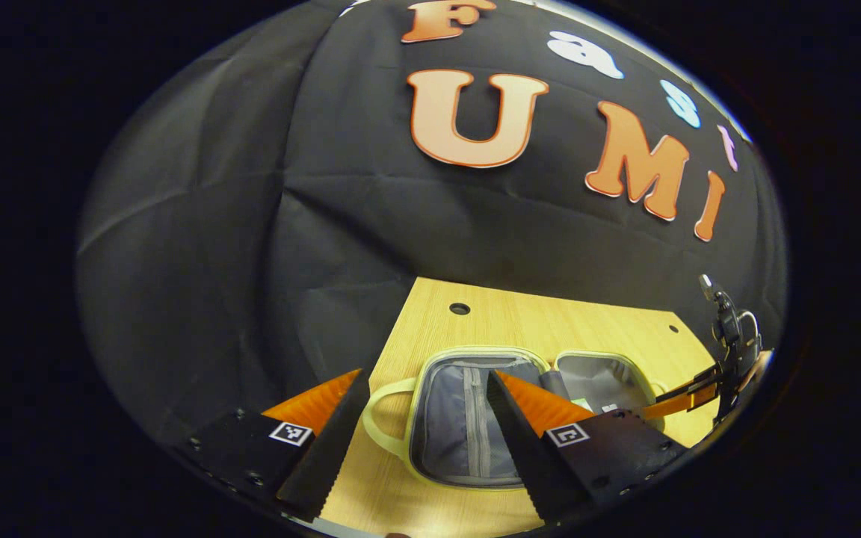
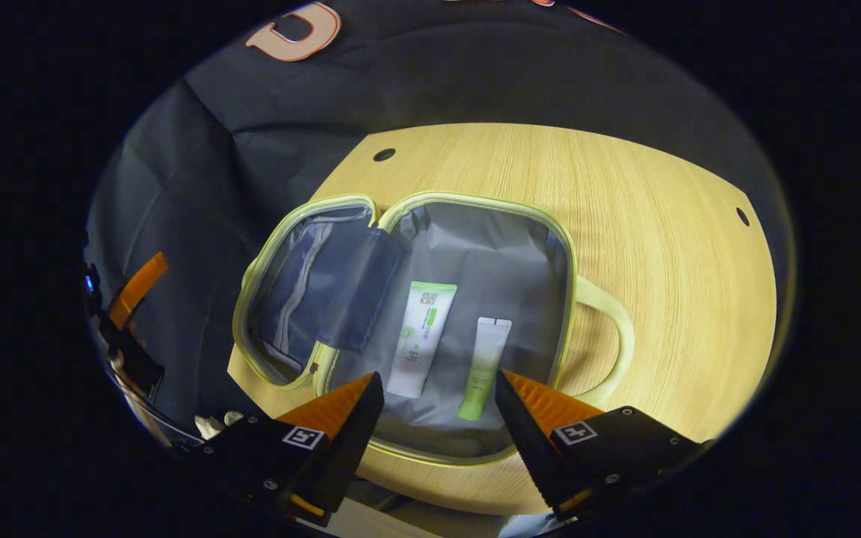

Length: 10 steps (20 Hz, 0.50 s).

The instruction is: First open the suitcase, pack the skin care products into it, and then close the suitcase.

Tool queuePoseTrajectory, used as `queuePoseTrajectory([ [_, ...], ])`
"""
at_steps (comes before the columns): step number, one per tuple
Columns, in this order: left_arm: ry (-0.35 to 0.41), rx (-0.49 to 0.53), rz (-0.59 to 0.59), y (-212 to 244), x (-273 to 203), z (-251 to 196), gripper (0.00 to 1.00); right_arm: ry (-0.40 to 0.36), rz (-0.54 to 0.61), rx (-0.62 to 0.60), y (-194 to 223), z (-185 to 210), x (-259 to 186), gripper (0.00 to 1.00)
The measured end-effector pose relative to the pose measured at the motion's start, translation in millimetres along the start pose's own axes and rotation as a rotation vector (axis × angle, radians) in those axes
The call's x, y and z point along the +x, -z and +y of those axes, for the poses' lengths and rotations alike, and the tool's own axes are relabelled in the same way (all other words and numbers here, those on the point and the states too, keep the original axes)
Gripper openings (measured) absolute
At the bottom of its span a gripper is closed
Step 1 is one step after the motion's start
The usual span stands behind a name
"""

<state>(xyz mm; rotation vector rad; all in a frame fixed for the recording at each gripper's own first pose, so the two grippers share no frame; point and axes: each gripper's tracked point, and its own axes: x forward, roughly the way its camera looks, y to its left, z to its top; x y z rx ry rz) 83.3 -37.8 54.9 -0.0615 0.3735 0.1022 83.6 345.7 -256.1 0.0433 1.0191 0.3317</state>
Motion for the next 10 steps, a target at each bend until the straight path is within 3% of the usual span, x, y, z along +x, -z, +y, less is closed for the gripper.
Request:
queuePoseTrajectory([
  [5,0.033,-0.199,0.052,28,30,47,0.98,-0.034,-0.020,0.050,-6,9,-13,0.96],
  [10,0.169,-0.487,0.135,69,67,72,0.98,-0.058,-0.039,0.100,-15,12,-23,0.96],
])
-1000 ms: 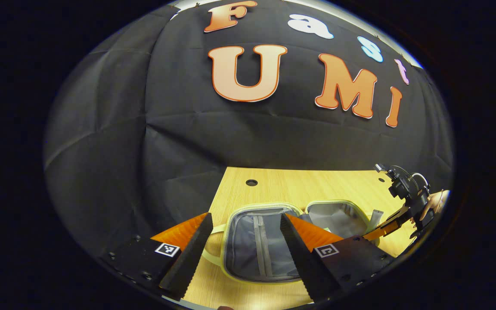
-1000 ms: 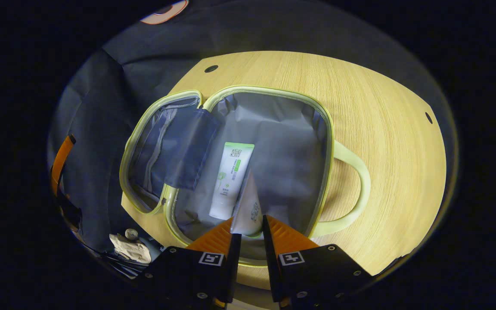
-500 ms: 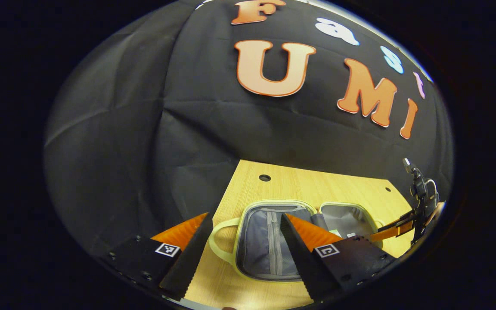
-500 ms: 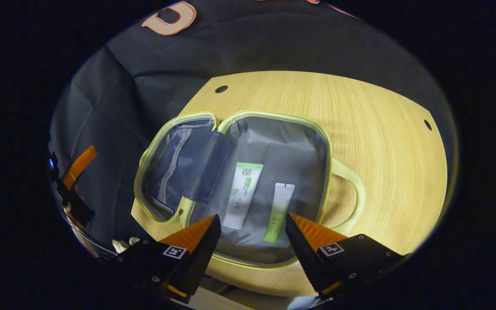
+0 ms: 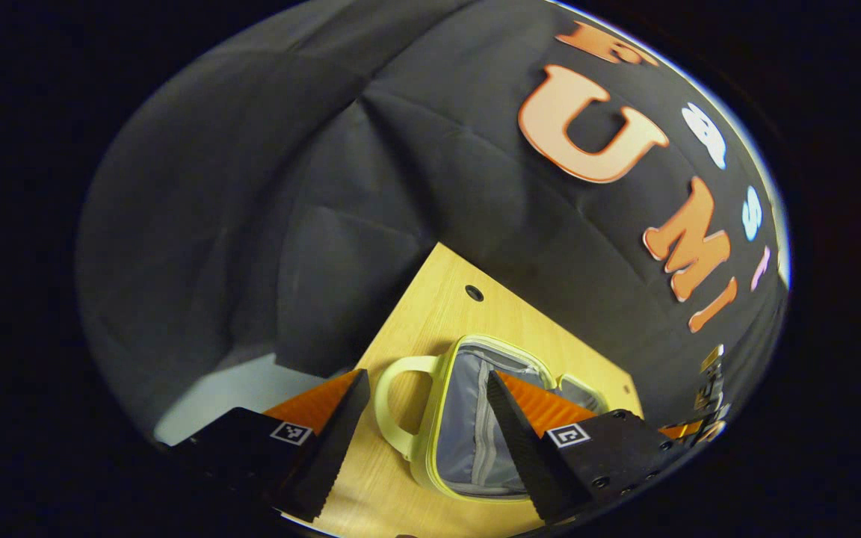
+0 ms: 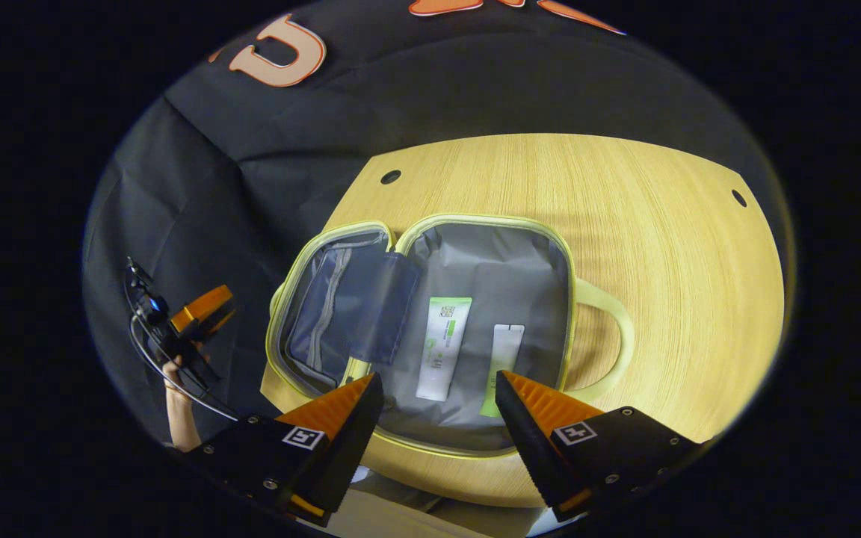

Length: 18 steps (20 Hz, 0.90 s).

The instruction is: First open the suitcase, pack the skin care products into it, and then close the suitcase.

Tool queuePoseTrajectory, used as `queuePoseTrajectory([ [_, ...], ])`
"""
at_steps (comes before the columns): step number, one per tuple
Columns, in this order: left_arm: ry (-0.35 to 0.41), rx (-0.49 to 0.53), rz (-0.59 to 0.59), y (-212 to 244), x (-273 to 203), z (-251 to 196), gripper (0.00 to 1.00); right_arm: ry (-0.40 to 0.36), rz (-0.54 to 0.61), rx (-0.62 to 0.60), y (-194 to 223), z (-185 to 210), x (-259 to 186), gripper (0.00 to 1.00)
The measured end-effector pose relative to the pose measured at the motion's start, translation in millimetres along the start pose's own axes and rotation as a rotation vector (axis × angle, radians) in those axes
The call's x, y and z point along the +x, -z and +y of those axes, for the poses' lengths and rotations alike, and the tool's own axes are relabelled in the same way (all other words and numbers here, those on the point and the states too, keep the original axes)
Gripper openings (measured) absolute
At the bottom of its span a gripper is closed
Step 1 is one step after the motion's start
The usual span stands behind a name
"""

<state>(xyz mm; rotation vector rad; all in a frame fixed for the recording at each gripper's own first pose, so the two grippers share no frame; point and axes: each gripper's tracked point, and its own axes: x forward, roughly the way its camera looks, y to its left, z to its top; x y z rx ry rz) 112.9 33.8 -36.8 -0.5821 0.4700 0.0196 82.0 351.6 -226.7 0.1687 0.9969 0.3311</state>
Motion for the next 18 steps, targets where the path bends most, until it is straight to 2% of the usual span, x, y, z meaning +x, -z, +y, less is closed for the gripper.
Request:
queuePoseTrajectory([
  [2,0.069,-0.135,0.031,7,14,7,0.98,0.022,0.009,0.002,2,-7,-1,0.96],
  [6,0.040,-0.316,0.059,28,45,45,0.96,0.021,0.025,0.041,5,-9,-2,0.96],
  [8,0.038,-0.360,0.082,41,56,53,0.98,0.033,0.031,0.053,8,-13,-2,0.96],
  [10,0.072,-0.387,0.099,46,64,48,0.95,0.042,0.036,0.057,9,-14,-2,0.96],
  [12,0.070,-0.382,0.113,50,74,49,0.93,0.045,0.040,0.066,10,-16,-2,0.96],
  [13,0.054,-0.379,0.132,53,81,51,0.86,0.045,0.039,0.079,9,-15,-2,0.96],
  [14,0.056,-0.376,0.152,57,82,47,0.75,0.042,0.040,0.091,9,-15,-2,0.96],
  [15,0.050,-0.373,0.168,60,85,45,0.74,0.040,0.038,0.102,10,-16,-2,0.96],
  [16,-0.008,-0.369,0.162,63,89,53,0.56,0.038,0.036,0.108,8,-16,-1,0.96],
  [18,-0.043,-0.344,0.217,72,100,55,0.18,0.038,0.030,0.111,8,-18,-2,0.96],
])
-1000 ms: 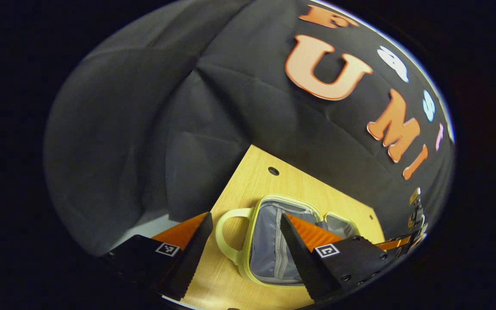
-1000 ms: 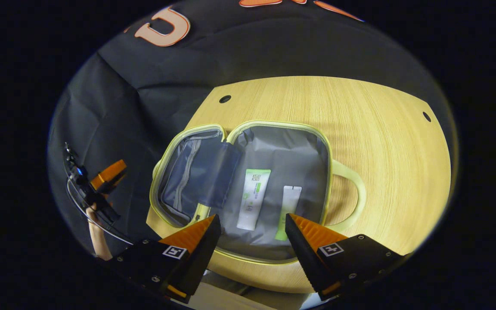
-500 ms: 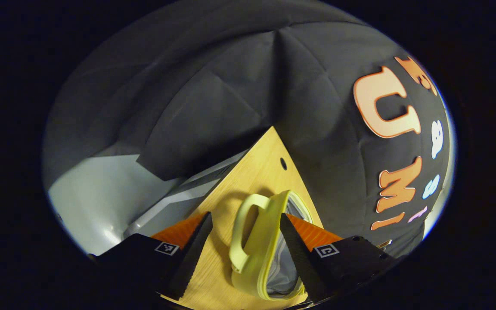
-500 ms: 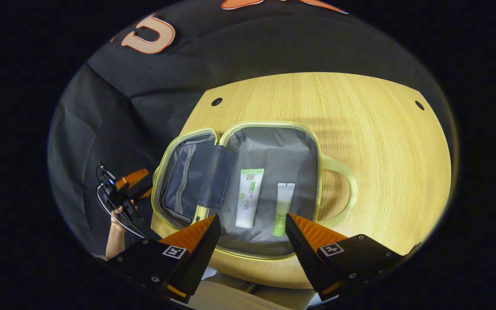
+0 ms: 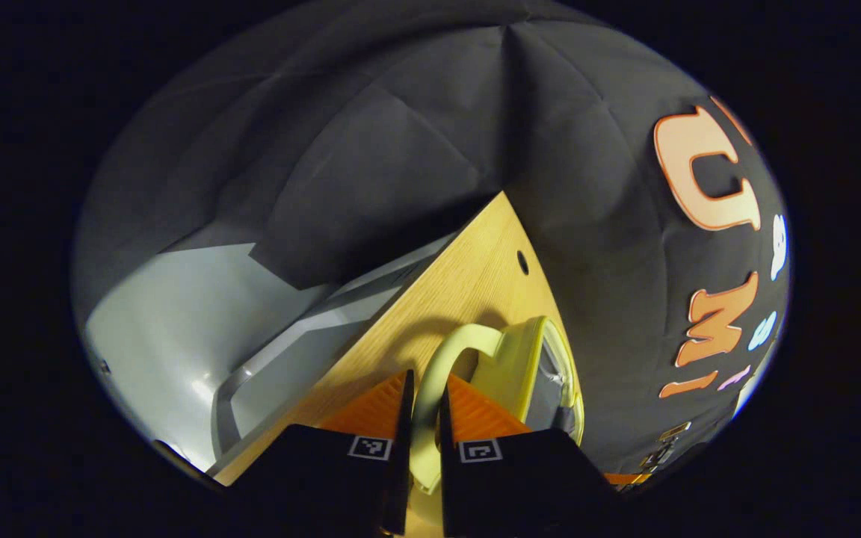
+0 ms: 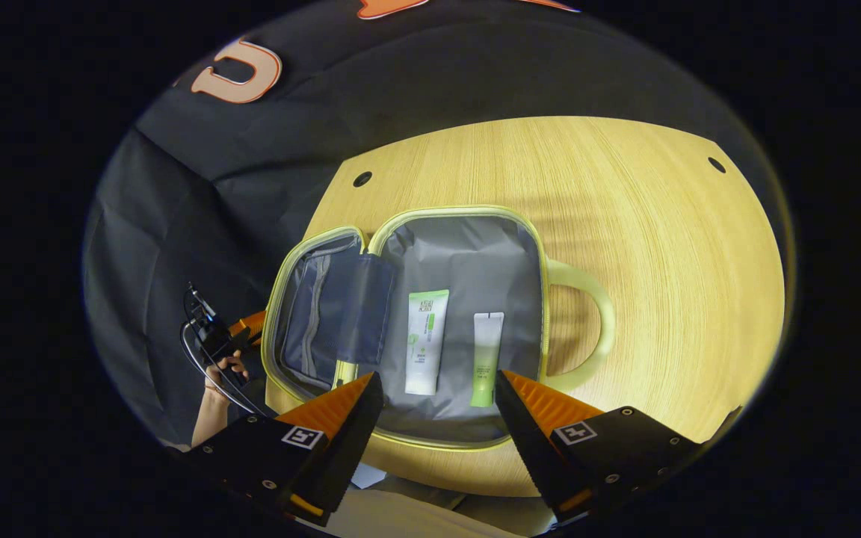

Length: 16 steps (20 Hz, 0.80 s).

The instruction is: First open the suitcase, pack the skin care products into it, and then close the suitcase.

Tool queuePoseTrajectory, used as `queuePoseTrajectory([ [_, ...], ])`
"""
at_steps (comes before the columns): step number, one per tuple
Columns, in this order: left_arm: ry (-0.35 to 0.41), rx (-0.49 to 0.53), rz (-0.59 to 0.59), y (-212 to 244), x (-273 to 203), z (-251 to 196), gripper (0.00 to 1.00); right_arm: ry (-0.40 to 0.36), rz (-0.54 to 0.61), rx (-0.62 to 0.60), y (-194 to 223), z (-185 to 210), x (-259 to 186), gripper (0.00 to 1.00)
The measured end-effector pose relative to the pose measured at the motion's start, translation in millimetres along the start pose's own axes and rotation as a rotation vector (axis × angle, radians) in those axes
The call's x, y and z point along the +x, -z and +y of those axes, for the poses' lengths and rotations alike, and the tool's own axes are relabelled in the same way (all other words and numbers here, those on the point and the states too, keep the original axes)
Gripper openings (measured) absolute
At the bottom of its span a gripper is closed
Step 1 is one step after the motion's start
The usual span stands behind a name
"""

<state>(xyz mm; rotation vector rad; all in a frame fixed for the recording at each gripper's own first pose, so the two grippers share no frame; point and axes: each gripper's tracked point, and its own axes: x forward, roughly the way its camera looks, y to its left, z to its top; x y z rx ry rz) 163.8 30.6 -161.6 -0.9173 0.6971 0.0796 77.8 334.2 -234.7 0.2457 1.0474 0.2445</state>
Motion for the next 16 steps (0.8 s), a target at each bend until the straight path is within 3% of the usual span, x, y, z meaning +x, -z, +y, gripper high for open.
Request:
queuePoseTrajectory([
  [1,-0.022,0.014,0.027,2,-4,-2,0.18,0.002,-0.005,0.002,0,-1,-2,0.96],
  [2,-0.038,0.045,0.018,-3,28,-4,0.17,0.002,-0.014,0.004,-3,-2,-2,0.96],
  [3,-0.063,0.089,0.019,0,10,-9,0.10,0.004,-0.028,0.006,-5,-4,-4,0.96],
  [8,-0.165,0.294,0.018,-14,-25,-47,0.10,0.012,-0.097,0.009,-20,-10,-16,0.96],
  [16,-0.103,0.463,-0.045,-26,-82,-177,0.09,0.043,-0.259,0.003,-53,-34,-54,0.96],
])
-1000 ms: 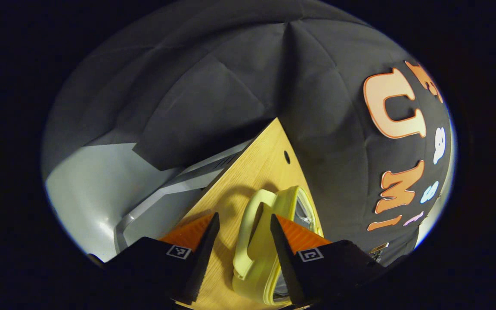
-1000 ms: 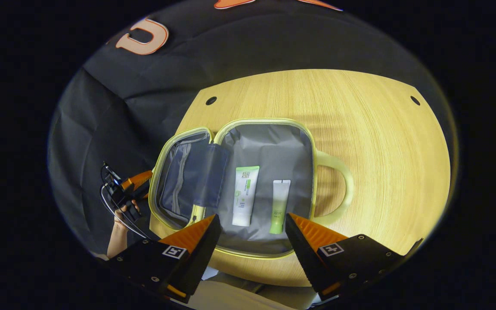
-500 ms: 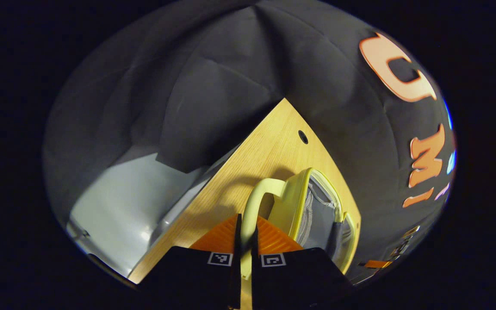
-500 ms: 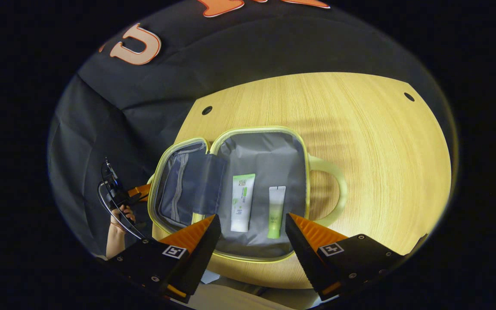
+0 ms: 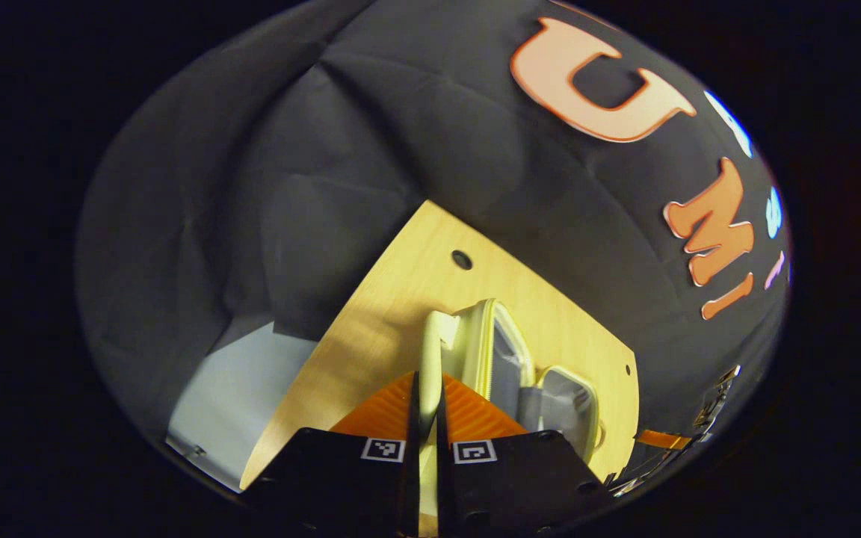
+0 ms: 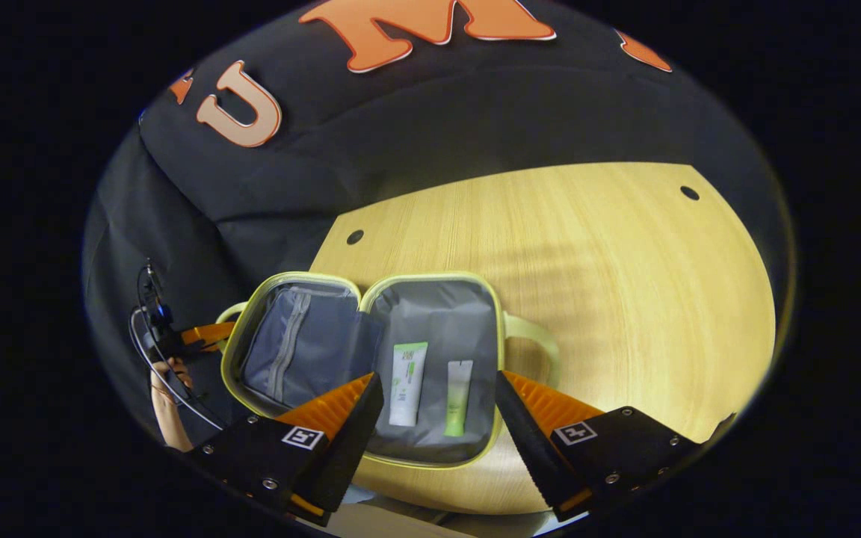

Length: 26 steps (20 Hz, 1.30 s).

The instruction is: First open the suitcase, pack the skin care products into it, and then close the suitcase.

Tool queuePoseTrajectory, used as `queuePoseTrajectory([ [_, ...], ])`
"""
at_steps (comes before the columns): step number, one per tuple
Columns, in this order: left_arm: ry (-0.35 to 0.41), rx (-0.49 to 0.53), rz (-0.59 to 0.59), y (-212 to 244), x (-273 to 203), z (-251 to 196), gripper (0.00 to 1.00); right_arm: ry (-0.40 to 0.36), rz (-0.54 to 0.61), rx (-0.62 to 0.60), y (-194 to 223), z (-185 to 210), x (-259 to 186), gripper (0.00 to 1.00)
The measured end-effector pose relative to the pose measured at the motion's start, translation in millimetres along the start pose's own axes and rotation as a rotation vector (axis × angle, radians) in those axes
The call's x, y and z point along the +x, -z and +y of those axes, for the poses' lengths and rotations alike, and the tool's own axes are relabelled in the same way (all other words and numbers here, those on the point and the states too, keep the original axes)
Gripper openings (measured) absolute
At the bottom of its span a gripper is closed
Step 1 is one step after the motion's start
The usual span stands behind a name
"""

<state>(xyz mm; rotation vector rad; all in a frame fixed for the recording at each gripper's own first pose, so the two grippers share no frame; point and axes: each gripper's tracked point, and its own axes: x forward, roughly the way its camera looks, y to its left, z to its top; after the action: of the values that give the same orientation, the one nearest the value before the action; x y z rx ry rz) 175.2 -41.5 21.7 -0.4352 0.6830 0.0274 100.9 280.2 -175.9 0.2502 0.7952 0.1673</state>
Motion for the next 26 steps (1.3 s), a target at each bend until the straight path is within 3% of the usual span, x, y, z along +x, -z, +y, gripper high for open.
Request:
queuePoseTrajectory([
  [6,-0.019,0.236,-0.080,-18,-30,-106,0.09,0.026,-0.133,-0.051,-37,-33,-37,0.96],
  [11,-0.010,0.320,-0.108,-5,-52,-188,0.09,0.022,-0.199,-0.065,-58,-67,-67,0.96],
  [18,0.073,0.380,-0.083,49,-44,-302,0.10,0.010,-0.266,-0.066,-74,-126,-107,0.96],
  [21,0.094,0.440,-0.071,79,-30,-343,0.10,0.012,-0.277,-0.047,-77,-162,-121,0.96],
  [26,0.168,0.448,0.007,147,13,-404,0.10,0.031,-0.268,-0.048,-72,-211,-132,0.96],
])
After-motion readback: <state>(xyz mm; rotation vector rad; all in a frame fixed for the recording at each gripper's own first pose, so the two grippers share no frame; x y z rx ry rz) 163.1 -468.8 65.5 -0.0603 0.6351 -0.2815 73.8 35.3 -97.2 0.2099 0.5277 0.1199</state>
